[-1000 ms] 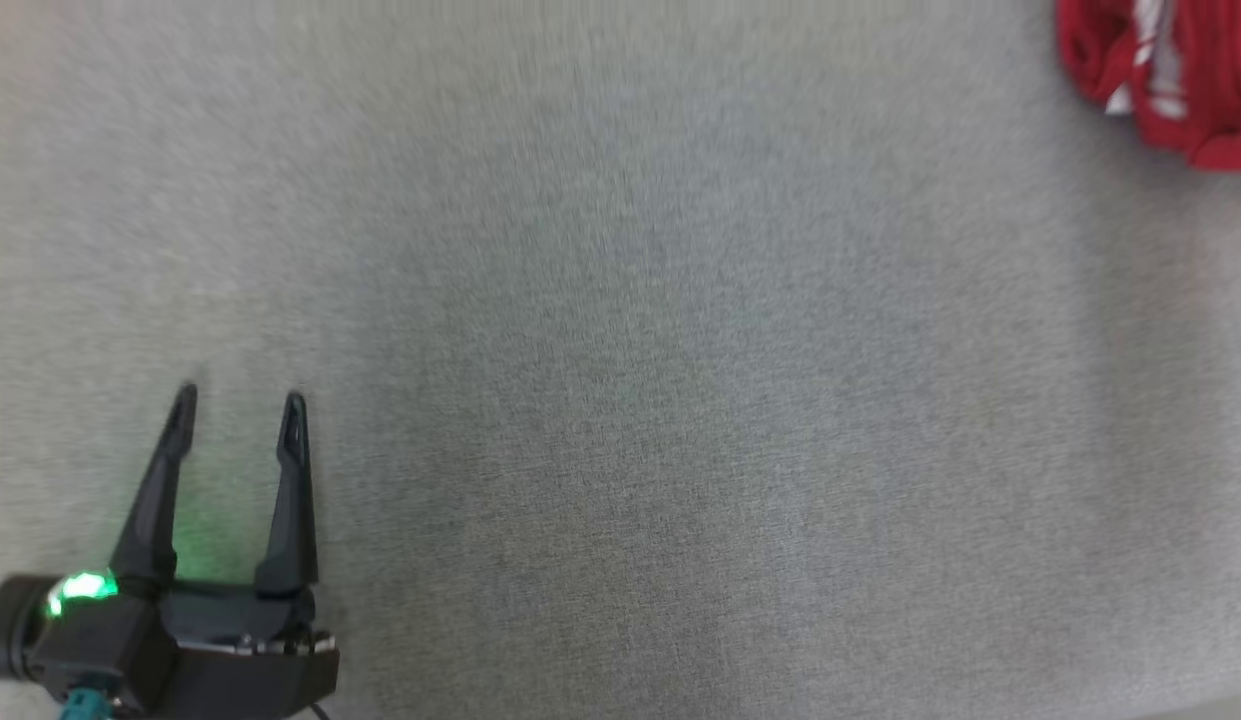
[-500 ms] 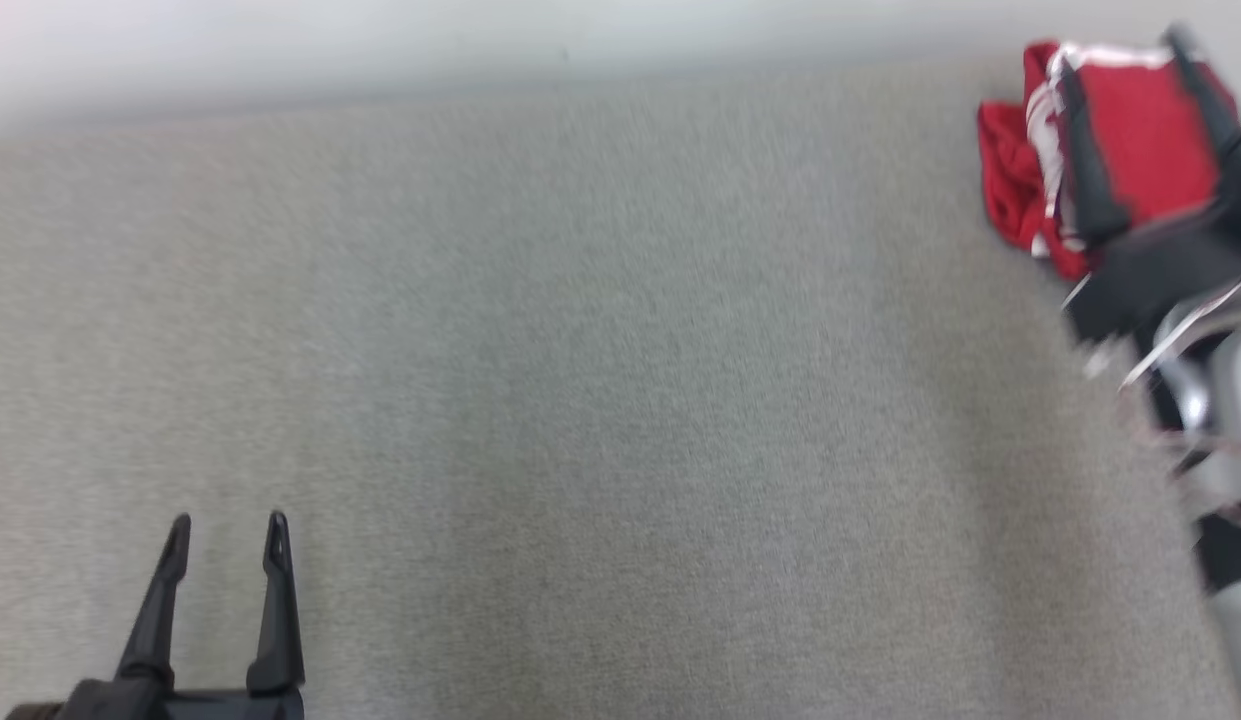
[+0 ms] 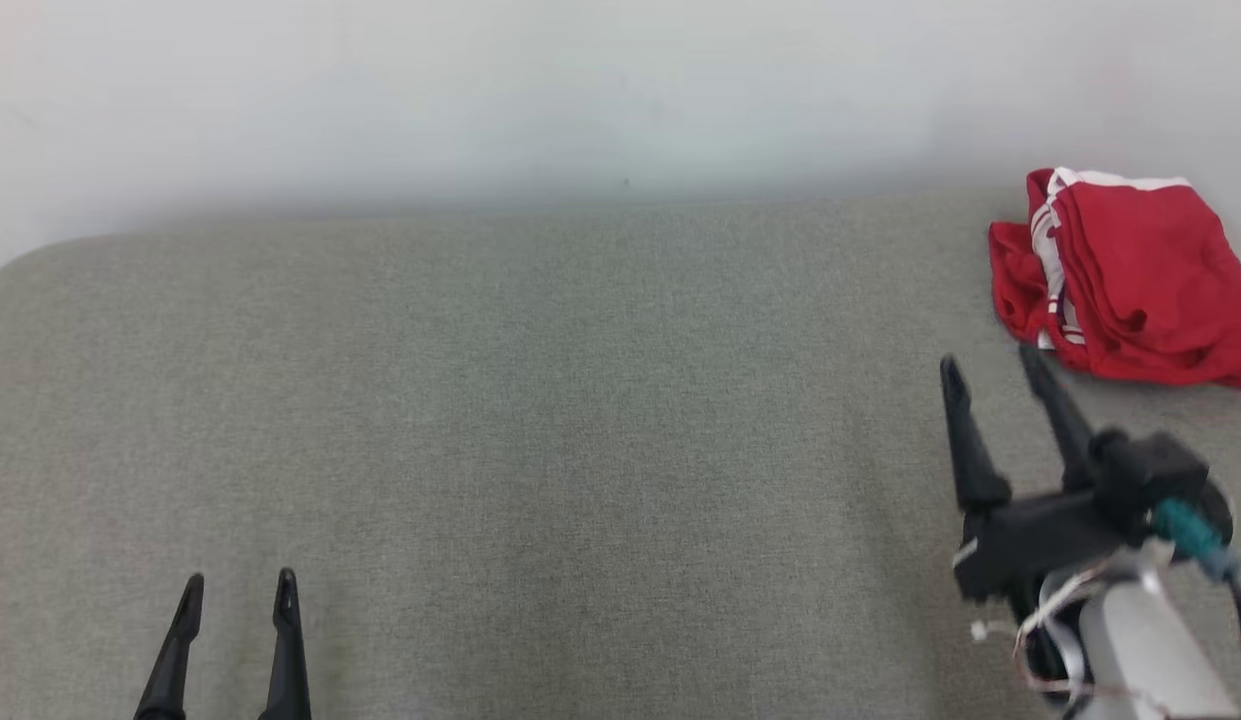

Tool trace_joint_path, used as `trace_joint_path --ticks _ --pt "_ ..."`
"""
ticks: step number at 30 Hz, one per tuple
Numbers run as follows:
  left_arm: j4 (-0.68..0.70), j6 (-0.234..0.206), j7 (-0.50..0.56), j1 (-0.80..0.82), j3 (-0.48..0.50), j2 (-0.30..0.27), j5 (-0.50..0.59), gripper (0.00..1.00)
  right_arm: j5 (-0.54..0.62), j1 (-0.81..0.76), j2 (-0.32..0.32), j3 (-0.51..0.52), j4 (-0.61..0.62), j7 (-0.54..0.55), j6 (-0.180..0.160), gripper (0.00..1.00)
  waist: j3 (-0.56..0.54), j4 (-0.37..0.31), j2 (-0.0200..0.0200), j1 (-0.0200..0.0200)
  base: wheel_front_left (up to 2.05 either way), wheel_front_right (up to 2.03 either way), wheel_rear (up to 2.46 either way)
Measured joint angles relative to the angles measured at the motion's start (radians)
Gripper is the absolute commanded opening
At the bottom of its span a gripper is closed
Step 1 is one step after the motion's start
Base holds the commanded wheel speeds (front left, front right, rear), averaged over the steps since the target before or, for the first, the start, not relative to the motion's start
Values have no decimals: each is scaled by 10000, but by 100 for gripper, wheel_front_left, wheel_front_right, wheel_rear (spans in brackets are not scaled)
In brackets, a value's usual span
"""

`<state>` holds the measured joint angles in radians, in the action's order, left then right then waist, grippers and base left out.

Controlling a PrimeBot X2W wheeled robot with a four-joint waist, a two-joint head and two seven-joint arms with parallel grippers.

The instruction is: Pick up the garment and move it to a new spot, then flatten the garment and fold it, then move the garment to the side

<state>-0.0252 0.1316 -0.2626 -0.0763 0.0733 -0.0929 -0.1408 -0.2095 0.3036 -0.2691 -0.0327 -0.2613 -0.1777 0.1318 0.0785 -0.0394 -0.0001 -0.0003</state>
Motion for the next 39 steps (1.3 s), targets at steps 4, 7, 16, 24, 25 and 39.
trace_joint_path --ticks 4,7,16,24,25,39 --pt "-21 0 0 -179 123 40 2 100 61 -901 349 -46 326 -113 0 100 -157 -2 0 0 0 0 0" --pt "-111 0 0 -262 150 56 56 100 150 -1454 625 -35 466 -263 0 100 -244 -56 0 2 0 0 0" --pt "-380 0 0 -374 194 102 105 100 272 -2649 1337 228 502 -610 0 100 -558 -53 0 1 0 0 0" --pt "-449 0 0 -458 213 140 153 100 451 -3110 1758 399 433 -779 0 100 -695 -69 0 1 0 0 0" --pt "-462 0 0 -464 226 148 153 100 495 -3160 1791 435 414 -780 0 100 -703 -67 0 2 0 0 0" --pt "-656 0 0 -465 274 251 198 100 614 -3308 2019 462 192 -836 0 100 -769 -10 1 3 0 0 0"
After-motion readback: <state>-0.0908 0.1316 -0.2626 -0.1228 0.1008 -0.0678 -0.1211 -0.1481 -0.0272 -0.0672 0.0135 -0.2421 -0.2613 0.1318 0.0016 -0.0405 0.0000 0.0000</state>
